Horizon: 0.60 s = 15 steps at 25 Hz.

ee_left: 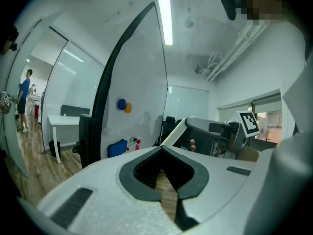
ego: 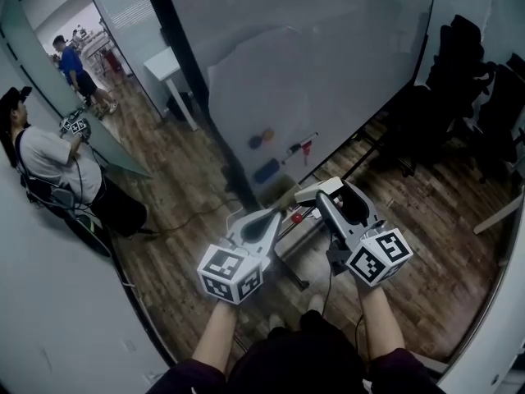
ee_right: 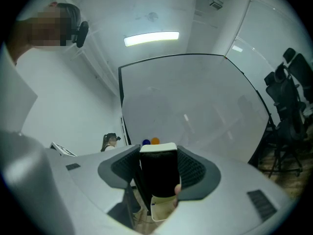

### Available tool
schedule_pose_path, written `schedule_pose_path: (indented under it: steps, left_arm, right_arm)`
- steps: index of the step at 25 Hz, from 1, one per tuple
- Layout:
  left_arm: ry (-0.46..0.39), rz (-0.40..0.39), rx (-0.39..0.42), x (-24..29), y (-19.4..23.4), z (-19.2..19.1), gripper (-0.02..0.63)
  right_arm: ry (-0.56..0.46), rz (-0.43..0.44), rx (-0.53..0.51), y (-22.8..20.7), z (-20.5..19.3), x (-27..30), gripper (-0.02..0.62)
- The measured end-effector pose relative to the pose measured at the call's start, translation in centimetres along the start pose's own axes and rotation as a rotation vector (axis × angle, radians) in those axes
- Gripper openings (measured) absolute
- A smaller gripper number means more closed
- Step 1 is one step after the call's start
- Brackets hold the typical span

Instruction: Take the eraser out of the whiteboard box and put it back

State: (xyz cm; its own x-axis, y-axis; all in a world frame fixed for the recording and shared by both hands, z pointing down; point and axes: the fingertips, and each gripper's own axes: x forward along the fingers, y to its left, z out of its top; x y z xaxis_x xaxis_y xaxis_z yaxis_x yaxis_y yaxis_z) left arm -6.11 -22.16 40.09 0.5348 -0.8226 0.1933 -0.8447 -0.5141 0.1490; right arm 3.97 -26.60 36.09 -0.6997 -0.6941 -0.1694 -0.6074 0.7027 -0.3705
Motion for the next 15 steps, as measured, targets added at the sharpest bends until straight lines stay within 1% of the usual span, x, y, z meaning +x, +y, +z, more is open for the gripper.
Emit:
schedule_pose_path:
  steps: [8, 15]
  left_arm:
    - [-0.006, -0.035, -0.022, -1.1, 0.4, -0.6, 0.005]
    - [-0.015, -0.052, -0.024, -1.9, 0.2, -0.7, 0.005]
  right_arm:
    - [-0.018, -0.034, -0.023, 1.1, -0.1, -0.5, 0.229]
    - [-0.026, -0.052, -0.037, 1.8, -0.1, -1.2, 0.227]
